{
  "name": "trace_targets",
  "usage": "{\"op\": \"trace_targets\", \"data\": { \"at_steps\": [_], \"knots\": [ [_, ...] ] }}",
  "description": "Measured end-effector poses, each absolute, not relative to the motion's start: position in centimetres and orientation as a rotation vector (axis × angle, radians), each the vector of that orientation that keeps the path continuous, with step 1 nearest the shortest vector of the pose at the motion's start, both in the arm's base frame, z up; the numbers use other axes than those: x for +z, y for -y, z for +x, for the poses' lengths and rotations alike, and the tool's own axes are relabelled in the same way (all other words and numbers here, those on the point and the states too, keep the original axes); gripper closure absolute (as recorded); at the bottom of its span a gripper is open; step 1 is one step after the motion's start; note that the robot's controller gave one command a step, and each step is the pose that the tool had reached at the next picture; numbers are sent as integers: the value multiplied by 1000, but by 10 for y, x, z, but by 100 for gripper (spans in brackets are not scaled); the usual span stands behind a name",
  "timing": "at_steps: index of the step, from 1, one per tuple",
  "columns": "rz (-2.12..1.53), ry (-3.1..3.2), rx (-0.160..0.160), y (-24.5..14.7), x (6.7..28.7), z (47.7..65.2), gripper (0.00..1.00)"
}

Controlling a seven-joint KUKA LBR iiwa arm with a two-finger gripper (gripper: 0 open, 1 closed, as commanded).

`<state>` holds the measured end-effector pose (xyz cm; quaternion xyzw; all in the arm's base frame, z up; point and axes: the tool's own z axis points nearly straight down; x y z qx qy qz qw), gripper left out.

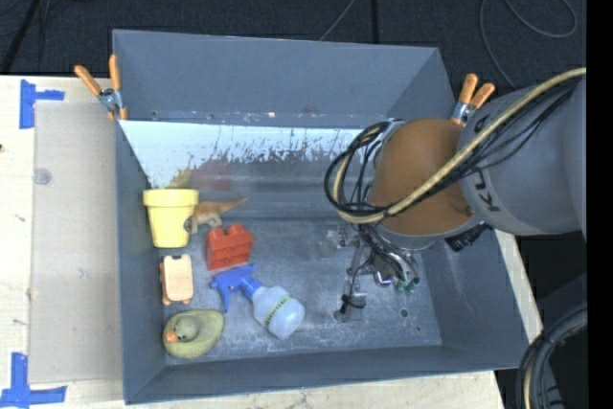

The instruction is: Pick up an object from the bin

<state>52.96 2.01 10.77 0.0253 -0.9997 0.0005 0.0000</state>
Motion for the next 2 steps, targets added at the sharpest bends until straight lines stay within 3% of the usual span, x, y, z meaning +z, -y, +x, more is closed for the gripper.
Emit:
{"op": "trace_targets", "data": {
  "at_steps": [1, 2],
  "knots": [
    [31, 3134, 0, -63, 88, 520, 0],
    [67, 3138, -2, -77, 74, 501, 0]
  ]
}}
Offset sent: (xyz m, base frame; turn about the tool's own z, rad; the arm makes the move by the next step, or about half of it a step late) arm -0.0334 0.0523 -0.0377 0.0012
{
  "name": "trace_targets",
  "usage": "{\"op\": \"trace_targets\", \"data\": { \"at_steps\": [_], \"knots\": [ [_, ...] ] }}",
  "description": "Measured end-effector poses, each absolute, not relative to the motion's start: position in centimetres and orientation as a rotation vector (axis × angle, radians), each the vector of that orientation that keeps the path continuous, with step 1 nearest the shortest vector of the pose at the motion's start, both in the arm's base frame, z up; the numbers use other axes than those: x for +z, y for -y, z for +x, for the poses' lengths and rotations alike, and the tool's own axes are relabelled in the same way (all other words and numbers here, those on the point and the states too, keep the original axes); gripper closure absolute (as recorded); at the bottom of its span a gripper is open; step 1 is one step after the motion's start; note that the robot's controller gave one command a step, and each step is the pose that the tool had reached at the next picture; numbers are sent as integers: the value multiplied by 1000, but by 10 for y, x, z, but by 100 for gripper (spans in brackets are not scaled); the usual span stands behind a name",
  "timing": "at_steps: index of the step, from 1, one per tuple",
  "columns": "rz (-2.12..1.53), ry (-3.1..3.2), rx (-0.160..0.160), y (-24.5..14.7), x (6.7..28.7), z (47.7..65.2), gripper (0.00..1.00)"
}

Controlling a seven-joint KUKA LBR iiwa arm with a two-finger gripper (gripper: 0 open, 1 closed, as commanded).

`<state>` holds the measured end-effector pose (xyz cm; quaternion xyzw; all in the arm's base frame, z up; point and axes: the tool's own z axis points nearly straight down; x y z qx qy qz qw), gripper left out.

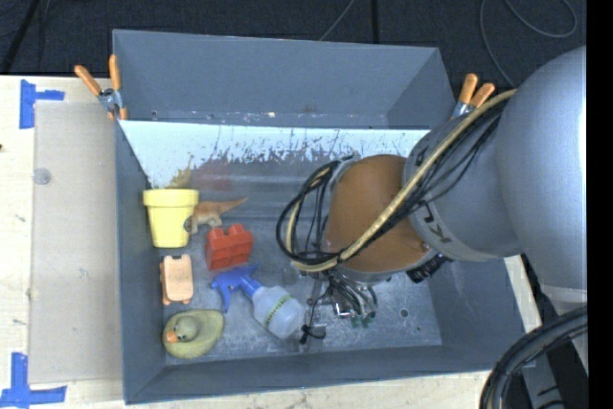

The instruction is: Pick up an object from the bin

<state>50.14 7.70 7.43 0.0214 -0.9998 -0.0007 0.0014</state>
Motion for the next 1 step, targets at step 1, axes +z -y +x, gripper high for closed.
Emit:
{"op": "trace_targets", "data": {
  "at_steps": [1],
  "knots": [
    [282, 3121, -2, -99, 70, 501, 100]
  ]
}}
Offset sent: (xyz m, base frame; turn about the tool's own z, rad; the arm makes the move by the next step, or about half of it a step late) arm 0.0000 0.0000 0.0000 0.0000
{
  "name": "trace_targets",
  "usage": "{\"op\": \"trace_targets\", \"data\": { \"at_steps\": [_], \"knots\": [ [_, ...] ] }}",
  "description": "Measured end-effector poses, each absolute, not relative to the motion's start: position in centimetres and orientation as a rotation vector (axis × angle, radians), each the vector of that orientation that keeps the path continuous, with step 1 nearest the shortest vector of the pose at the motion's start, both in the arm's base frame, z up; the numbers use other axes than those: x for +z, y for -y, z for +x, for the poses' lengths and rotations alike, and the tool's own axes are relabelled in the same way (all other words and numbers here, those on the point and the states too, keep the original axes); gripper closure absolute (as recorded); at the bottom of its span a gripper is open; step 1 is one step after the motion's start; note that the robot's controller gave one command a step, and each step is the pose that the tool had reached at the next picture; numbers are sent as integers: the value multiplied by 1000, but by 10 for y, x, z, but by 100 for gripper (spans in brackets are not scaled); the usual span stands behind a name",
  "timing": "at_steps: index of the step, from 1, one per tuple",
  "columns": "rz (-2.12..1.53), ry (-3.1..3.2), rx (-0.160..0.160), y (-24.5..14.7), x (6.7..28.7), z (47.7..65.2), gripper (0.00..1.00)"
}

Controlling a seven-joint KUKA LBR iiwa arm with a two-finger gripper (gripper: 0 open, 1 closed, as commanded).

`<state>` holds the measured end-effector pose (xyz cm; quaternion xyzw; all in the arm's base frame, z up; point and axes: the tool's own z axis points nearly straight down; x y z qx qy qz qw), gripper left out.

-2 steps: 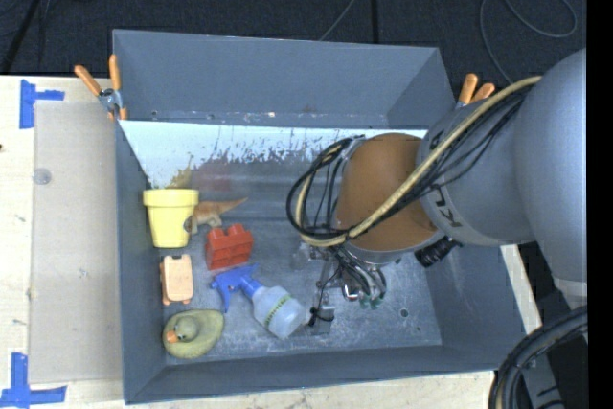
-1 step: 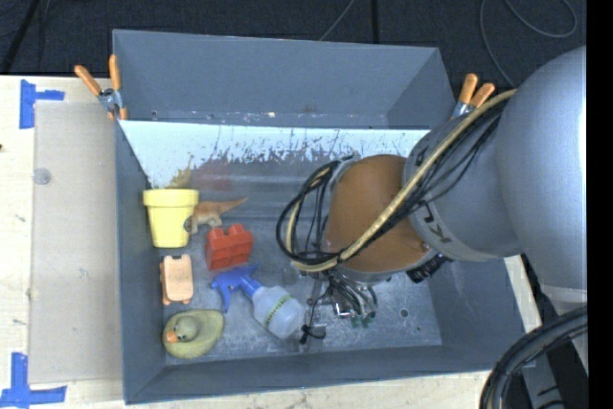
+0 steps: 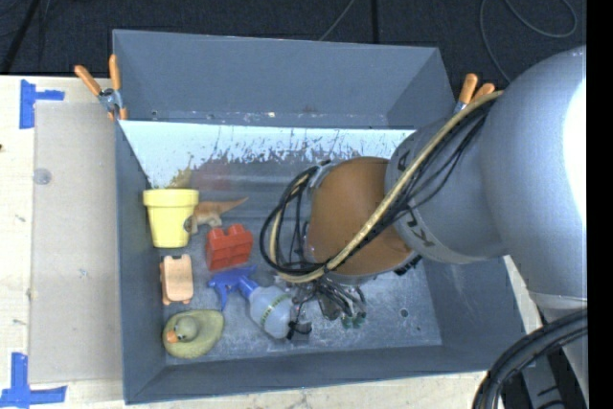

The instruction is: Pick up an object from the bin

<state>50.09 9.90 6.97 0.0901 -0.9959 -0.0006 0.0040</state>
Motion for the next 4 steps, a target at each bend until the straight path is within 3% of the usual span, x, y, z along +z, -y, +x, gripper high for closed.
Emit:
{"op": "trace_targets", "data": {
  "at_steps": [1, 2, 3, 4],
  "knots": [
    [282, 3121, -2, -99, 70, 501, 100],
    [271, 3121, -2, -98, 184, 499, 100],
    [272, 3121, -2, -98, 184, 499, 100],
    [267, 3116, -1, -98, 215, 497, 100]
  ]
}}
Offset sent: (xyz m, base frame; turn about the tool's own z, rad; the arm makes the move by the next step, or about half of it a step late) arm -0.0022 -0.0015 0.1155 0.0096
